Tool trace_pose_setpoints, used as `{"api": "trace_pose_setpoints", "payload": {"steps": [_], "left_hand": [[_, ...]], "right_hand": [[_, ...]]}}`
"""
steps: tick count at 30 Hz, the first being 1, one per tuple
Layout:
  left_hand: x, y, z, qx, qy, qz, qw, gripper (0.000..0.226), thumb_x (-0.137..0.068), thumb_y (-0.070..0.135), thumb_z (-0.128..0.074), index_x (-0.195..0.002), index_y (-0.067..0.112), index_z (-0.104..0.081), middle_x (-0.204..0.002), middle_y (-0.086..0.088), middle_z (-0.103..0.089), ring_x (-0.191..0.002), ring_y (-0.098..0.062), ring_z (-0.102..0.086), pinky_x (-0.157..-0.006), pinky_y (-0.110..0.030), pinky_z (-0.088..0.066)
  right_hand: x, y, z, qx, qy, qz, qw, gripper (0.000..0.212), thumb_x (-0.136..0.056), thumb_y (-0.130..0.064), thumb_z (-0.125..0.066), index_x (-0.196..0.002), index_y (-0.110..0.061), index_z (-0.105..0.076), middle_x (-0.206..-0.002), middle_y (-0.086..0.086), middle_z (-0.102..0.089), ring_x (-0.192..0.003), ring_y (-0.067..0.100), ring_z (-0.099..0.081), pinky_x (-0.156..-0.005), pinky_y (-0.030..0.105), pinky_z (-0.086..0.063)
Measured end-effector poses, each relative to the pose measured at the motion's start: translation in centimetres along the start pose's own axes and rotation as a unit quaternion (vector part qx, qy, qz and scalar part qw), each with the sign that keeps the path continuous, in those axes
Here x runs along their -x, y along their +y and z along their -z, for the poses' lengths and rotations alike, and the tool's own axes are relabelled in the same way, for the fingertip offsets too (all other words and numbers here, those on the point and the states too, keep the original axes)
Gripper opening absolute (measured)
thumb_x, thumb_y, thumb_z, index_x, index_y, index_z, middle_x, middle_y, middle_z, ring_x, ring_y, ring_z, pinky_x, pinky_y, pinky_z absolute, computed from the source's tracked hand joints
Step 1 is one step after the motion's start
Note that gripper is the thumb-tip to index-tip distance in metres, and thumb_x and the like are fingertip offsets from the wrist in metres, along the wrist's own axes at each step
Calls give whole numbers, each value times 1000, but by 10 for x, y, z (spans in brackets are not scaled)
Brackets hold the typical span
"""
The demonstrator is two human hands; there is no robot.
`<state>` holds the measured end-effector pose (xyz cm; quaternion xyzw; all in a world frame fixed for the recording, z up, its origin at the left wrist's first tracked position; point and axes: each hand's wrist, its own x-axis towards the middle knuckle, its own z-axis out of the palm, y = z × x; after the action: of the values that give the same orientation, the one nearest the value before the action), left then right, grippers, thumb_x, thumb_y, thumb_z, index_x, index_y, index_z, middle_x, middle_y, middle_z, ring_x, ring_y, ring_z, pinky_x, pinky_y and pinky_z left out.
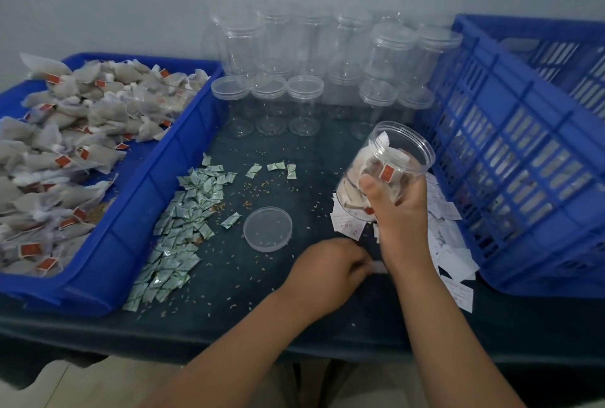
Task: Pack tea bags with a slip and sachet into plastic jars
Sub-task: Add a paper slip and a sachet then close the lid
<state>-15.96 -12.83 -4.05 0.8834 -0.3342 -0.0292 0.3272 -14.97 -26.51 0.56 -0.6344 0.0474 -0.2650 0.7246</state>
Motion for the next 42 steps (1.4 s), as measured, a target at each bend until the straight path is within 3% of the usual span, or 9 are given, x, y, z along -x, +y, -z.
{"api": "trace_pose_setpoints", "payload": {"steps": [6,10,15,20,25,30,33,36,42], "left_hand": [[3,-26,58,128,206,199,950,7,-99,32,-70,-99,28,-76,-78,17,-75,-71,1,-70,-72,-27,-56],[6,-17,111,237,315,199,897,6,-95,39,-74,-90,36,-75,-84,20,-77,-75,0,-73,-63,-10,-52],[-1,2,136,249,250,130,927,4,-89,39,-79,-86,40,-80,-95,19,-74,-87,-5,-70,-75,-20,-56],[-12,2,126,-16,109,155,982,7,-81,47,-82,-81,44,-76,-114,26,-55,-117,-3,-43,-93,-20,-33],[-14,-5,117,-23,134,179,974,42,-73,51,-85,-95,44,-49,-107,25,-46,-100,0,-45,-74,-12,-32],[-8,-35,125,52,216,219,950,5,-100,46,-61,-100,41,-61,-96,29,-67,-93,8,-63,-76,-23,-48],[7,-67,114,-152,39,289,944,57,-96,59,-63,-142,26,-57,-145,2,-56,-135,-21,-51,-109,-40,-45],[16,-79,96,-222,-23,310,924,86,-82,75,-67,-149,22,-52,-162,-6,-37,-148,-29,-32,-118,-44,-35],[18,-70,89,-18,132,313,940,51,-72,49,-88,-106,43,-50,-92,20,-67,-84,0,-66,-76,-36,-61]], "right_hand": [[15,17,5,54,-37,-10,998,76,-81,-42,-90,-147,-31,-53,-137,-5,-70,-124,14,-70,-106,48,-59],[39,31,-17,73,-47,-10,996,87,-73,-50,-92,-149,-38,-49,-140,-19,-65,-131,4,-64,-112,39,-54],[59,39,-30,113,-89,30,989,90,-73,-41,-99,-148,-43,-48,-141,-25,-61,-136,2,-58,-105,16,-51],[58,38,-29,107,-132,35,985,88,-79,-28,-98,-151,-42,-49,-147,-12,-62,-140,19,-59,-111,41,-55],[59,39,-28,114,-126,30,985,88,-77,-30,-100,-151,-36,-51,-145,-10,-63,-139,20,-60,-112,45,-54],[60,37,-26,134,-125,33,983,89,-75,-36,-99,-147,-51,-48,-146,-18,-61,-142,12,-56,-111,27,-51],[60,34,-27,127,-120,28,984,88,-72,-40,-97,-139,-67,-46,-144,-22,-61,-140,8,-56,-107,17,-49],[61,34,-28,130,-117,25,984,88,-70,-46,-95,-139,-67,-45,-144,-25,-59,-139,4,-56,-106,17,-49],[61,31,-28,125,-121,21,984,88,-69,-43,-95,-135,-73,-46,-141,-31,-60,-135,-2,-57,-99,10,-50]]}}
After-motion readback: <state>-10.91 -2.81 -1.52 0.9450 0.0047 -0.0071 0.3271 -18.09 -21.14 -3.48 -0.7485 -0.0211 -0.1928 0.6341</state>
